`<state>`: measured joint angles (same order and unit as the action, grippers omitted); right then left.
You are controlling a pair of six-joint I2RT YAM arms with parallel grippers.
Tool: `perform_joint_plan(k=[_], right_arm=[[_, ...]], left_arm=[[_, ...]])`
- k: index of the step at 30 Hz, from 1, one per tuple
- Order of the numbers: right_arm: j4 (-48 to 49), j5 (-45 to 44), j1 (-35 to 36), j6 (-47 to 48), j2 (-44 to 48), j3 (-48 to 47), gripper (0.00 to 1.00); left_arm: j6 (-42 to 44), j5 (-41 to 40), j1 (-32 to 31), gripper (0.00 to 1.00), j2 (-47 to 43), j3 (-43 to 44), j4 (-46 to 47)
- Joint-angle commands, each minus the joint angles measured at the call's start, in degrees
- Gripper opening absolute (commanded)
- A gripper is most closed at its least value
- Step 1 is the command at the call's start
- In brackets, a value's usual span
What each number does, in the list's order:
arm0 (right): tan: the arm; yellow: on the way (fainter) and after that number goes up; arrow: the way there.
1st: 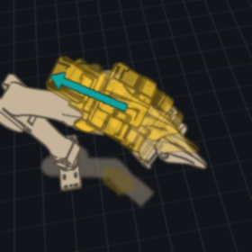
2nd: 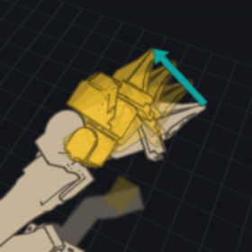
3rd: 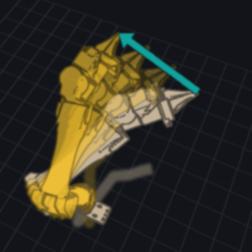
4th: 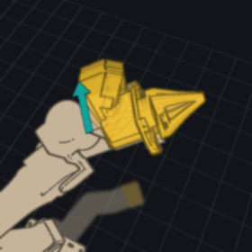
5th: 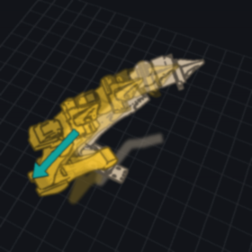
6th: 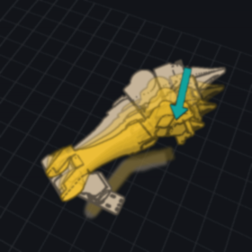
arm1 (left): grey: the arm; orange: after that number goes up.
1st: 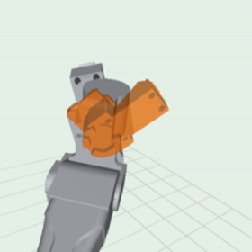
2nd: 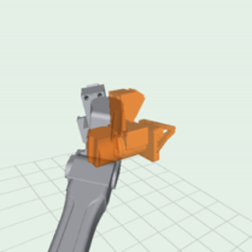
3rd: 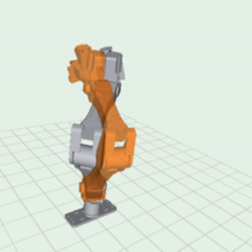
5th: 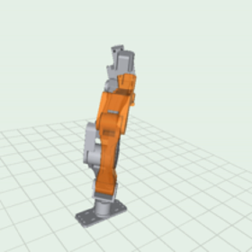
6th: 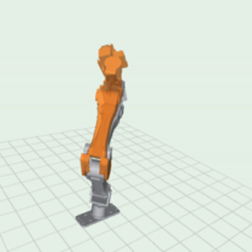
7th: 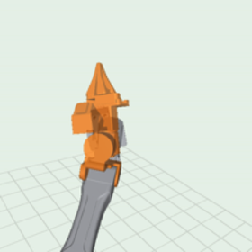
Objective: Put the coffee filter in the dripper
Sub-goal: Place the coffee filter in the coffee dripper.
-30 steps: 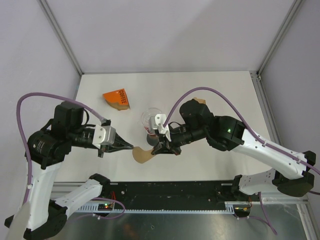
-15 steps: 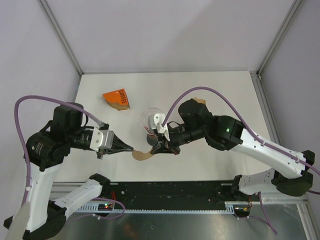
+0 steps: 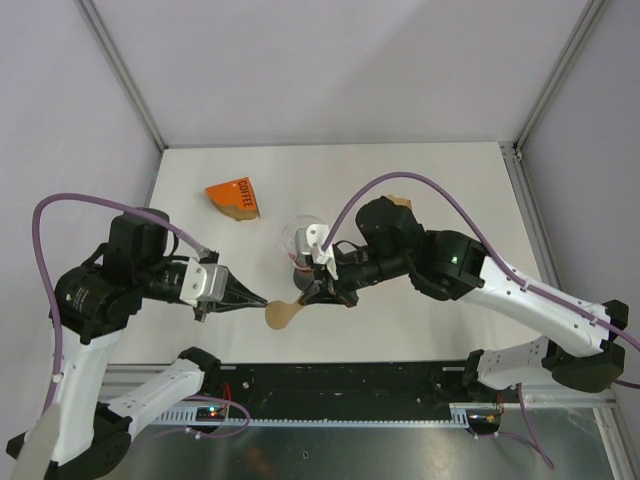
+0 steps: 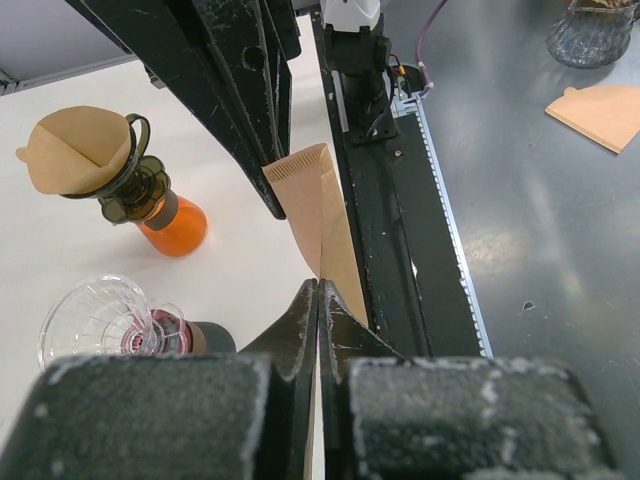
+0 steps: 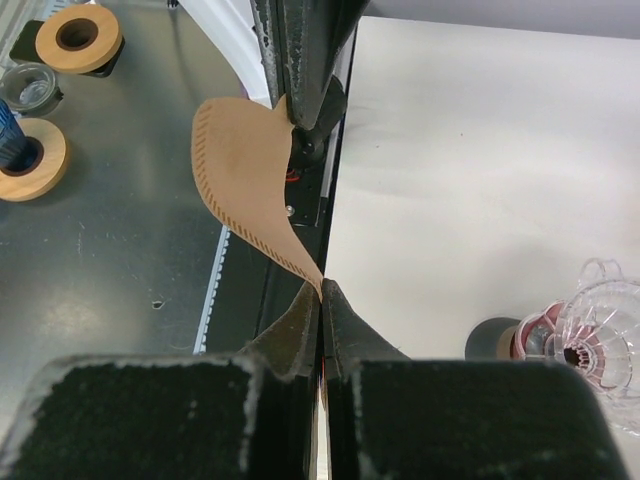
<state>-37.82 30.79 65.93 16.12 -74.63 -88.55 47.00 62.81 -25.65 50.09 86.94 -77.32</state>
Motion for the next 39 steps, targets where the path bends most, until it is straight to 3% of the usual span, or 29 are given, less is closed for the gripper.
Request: perform_joint_plan(k=[1, 18, 30, 37, 39], right_arm=[[2.47, -1.57, -0.06, -1.46, -0.58, -2.71, 0.00], [2.68, -3.66, -0.23, -3.47, -1.78, -3.82, 0.00], [2.06, -1.49, -0.10, -2.52, -1.94, -3.55, 0.00], [3.37, -4.64, -0.82, -3.20, -0.15, -2.18, 0.00], [5.04, -6.03, -1.47, -4.43, 1.31, -0.86, 0.00]], left_arm=[[-0.79, 1.26, -0.54, 0.00, -0.30, 0.72, -2.72], [-3.78, -2.92, -0.52, 0.00, -1.56, 0.24, -2.54], [-9.30, -4.64, -0.55, 0.00, -0.29, 1.91, -2.03], [-12.75, -6.73, -0.54, 0.00, -0.45, 2.84, 0.36], [-15.41, -10.09, -0.54, 0.15, -0.87, 2.96, 3.10]])
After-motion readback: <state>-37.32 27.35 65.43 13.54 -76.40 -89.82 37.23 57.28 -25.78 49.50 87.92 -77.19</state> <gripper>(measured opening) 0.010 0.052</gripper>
